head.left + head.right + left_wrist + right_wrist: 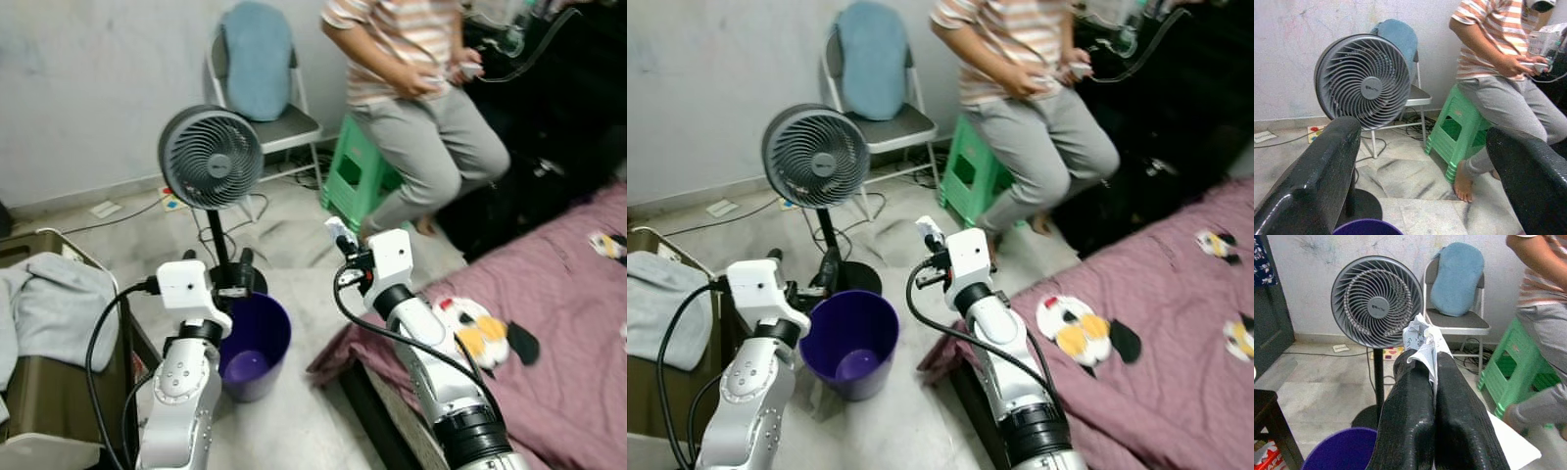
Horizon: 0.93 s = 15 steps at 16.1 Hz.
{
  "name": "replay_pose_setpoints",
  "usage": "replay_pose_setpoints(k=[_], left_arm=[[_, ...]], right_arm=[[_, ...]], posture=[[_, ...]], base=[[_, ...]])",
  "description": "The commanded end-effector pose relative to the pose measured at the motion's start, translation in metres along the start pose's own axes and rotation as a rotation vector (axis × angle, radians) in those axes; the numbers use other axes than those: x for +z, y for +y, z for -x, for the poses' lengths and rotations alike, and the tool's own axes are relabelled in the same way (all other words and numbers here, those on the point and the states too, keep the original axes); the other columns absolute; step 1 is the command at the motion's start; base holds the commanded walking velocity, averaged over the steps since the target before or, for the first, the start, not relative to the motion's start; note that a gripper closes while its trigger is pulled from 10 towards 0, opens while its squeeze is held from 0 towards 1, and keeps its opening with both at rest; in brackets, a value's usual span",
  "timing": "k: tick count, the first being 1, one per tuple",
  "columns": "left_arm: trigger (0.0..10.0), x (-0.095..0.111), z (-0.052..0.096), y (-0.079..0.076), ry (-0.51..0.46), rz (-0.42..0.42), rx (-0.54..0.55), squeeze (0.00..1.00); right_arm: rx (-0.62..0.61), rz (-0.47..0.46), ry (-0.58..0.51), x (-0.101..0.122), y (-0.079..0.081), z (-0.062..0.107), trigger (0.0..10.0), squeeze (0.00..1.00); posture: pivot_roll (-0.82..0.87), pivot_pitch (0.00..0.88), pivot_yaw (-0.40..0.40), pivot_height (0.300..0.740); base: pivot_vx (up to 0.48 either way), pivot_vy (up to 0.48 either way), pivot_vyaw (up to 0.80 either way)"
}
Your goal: Clean up the room
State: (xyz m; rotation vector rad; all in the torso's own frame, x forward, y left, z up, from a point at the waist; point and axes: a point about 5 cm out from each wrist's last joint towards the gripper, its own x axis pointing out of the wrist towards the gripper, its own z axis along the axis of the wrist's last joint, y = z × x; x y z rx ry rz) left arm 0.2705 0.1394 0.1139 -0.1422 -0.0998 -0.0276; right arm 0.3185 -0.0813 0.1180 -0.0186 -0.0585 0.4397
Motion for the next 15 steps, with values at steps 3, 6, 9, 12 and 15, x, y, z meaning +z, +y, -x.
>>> replay_pose_setpoints(k=[3,6,9,12,15], left_arm=[[10.0,0.0002,0.0028,0.002,0.009,0.0,-0.007,0.0],[10.0,-0.0001,0.0006,0.0014,0.015,-0.001,-0.01,0.0],[10.0,-0.0015,-0.0008,0.003,0.026,-0.024,0.023,0.0],[10.0,-0.0031,-0.001,0.003,0.038,-0.018,0.033,0.0],[10.0,-0.0041,-0.001,0.0033,0.047,-0.016,0.042,0.0]], right_arm=[[0.001,0.009,-0.016,0.0042,0.0037,0.0001,10.0,0.0],[-0.003,0.006,-0.009,0.0023,0.0033,0.0019,10.0,0.0],[-0.001,0.008,-0.007,0.0016,0.0057,0.0039,10.0,0.0],[0.0,0.005,0.001,-0.0003,0.0063,0.0039,10.0,0.0],[0.003,0.027,0.0,0.0001,0.0062,0.0027,10.0,0.0]], posture=[[0.08,0.065,-0.038,0.74],[0.07,0.071,-0.034,0.74],[0.07,0.072,-0.033,0.74],[0.07,0.072,-0.034,0.74],[0.07,0.071,-0.034,0.74]], base=[[0.399,0.0,0.0],[0.394,0.0,0.0],[0.115,0.0,0.0],[0.0,0.0,0.0],[0.0,0.0,0.53]])
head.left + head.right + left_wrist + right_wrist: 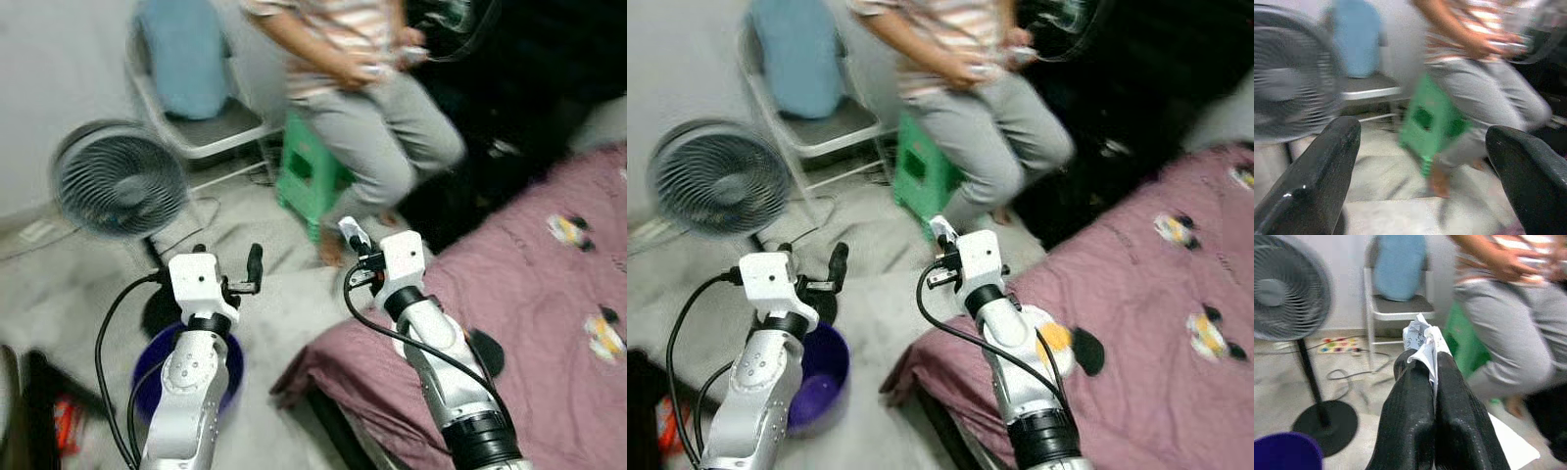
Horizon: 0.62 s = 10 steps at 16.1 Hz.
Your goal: Clean up the room
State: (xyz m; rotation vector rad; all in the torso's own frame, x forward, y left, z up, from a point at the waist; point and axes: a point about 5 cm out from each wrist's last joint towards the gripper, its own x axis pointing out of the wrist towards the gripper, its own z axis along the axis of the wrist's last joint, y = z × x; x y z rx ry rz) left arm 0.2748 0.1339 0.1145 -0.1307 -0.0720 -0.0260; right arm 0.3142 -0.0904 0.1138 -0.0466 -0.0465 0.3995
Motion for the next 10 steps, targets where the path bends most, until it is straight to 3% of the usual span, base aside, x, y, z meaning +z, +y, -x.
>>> replay_pose_setpoints(k=[1,10], left_arm=[[10.0,-0.0042,0.0031,0.0089,0.024,-0.003,0.044,0.0],[10.0,-0.0034,0.0022,0.008,0.02,0.0,0.037,0.0]], right_arm=[[0.041,-0.002,-0.019,0.0049,0.0129,-0.0053,10.0,0.0],[0.051,-0.002,-0.024,0.0068,0.0159,-0.0068,10.0,0.0]], posture=[[0.07,0.07,-0.034,0.74],[0.07,0.07,-0.038,0.74]], base=[[0.0,0.0,0.8],[0.0,0.0,0.8]])
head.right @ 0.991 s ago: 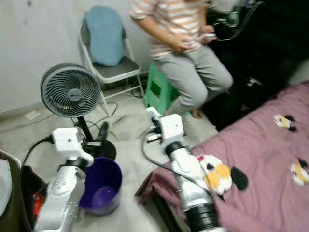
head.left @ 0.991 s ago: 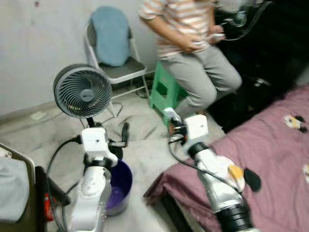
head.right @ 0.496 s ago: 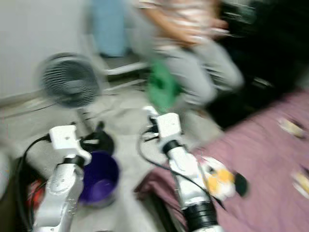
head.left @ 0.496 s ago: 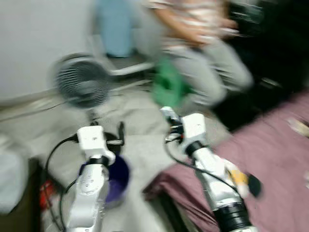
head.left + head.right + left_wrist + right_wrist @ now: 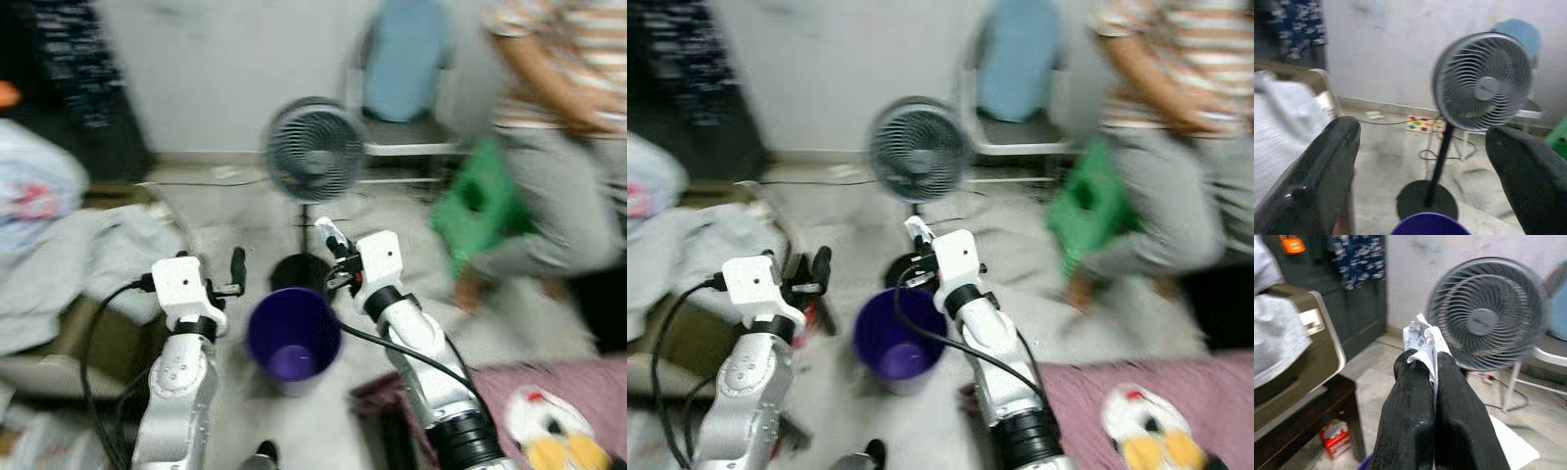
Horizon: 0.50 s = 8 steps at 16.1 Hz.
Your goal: Clean up the room
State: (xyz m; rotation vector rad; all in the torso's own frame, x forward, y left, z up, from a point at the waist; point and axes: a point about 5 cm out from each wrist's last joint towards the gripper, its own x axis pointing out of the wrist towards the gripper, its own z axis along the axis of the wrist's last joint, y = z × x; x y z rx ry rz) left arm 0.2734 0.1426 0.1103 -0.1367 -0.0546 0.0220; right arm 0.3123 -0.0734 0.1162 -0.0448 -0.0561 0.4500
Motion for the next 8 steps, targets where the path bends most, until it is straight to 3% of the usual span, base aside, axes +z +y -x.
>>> replay_pose_setpoints(k=[1,8], left_arm=[[10.0,-0.0001,0.0,-0.0014,0.002,-0.005,-0.014,0.0],[10.0,0.0054,0.0,-0.0022,-0.023,-0.006,-0.034,0.0]], right_arm=[[0.0,-0.001,-0.013,0.0037,-0.001,-0.0022,10.0,0.0],[0.012,0.018,-0.012,0.0026,0.0021,-0.0014,10.0,0.0]], posture=[[0.07,0.069,-0.039,0.74],[0.07,0.068,-0.041,0.74]], base=[[0.0,0.0,0.8],[0.0,0.0,0.8]])
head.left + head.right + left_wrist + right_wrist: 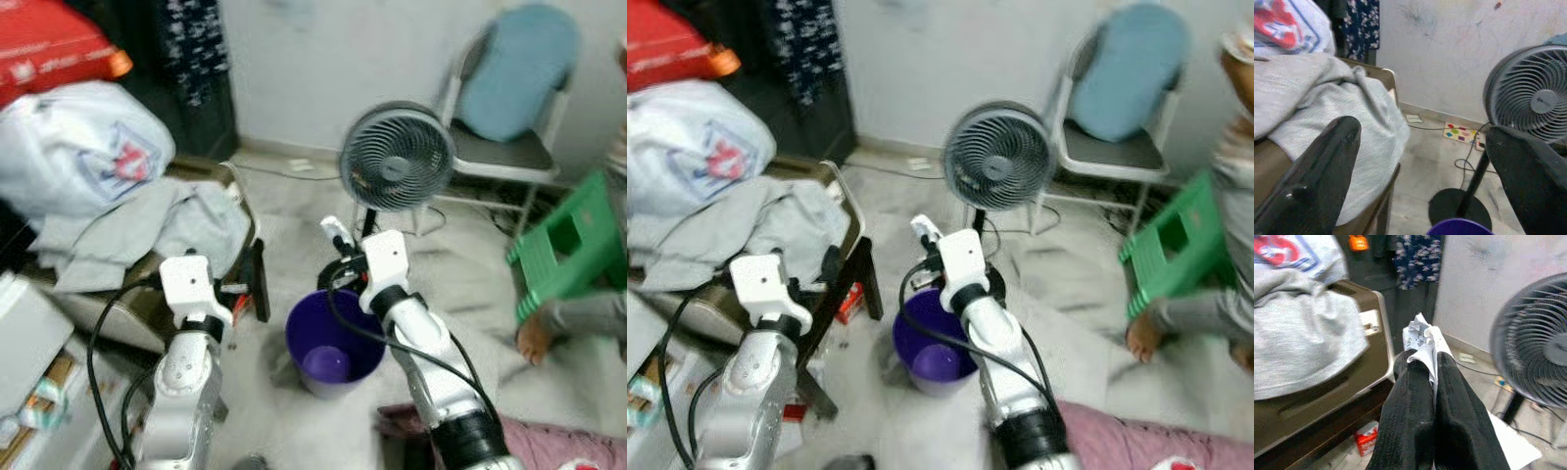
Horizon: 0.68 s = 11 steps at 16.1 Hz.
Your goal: Clean up the room
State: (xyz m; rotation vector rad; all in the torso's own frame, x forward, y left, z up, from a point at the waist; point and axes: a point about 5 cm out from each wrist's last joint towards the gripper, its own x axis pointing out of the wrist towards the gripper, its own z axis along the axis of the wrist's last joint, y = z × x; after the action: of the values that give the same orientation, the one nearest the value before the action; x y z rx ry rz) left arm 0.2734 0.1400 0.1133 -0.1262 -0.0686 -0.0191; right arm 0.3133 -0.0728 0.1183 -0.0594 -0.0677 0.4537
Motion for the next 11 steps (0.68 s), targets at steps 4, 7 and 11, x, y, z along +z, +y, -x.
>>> replay_pose_setpoints(k=[4,7,11], left_arm=[[10.0,0.001,0.02,0.006,-0.02,-0.001,-0.118,0.0],[10.0,-0.004,0.033,0.009,0.007,-0.003,-0.173,0.0],[10.0,-0.003,0.031,0.006,0.001,-0.01,-0.197,0.0]], right_arm=[[-0.016,-0.007,0.008,-0.001,-0.009,0.008,10.0,0.0],[-0.05,-0.002,0.044,-0.011,-0.023,0.023,10.0,0.0],[-0.071,-0.006,0.049,-0.012,-0.026,0.025,10.0,0.0]], posture=[[0.07,0.055,-0.043,0.74],[0.07,0.053,-0.051,0.74],[0.07,0.054,-0.051,0.74]], base=[[0.0,0.0,0.4],[0.0,0.0,0.0],[0.0,0.0,0.0]])
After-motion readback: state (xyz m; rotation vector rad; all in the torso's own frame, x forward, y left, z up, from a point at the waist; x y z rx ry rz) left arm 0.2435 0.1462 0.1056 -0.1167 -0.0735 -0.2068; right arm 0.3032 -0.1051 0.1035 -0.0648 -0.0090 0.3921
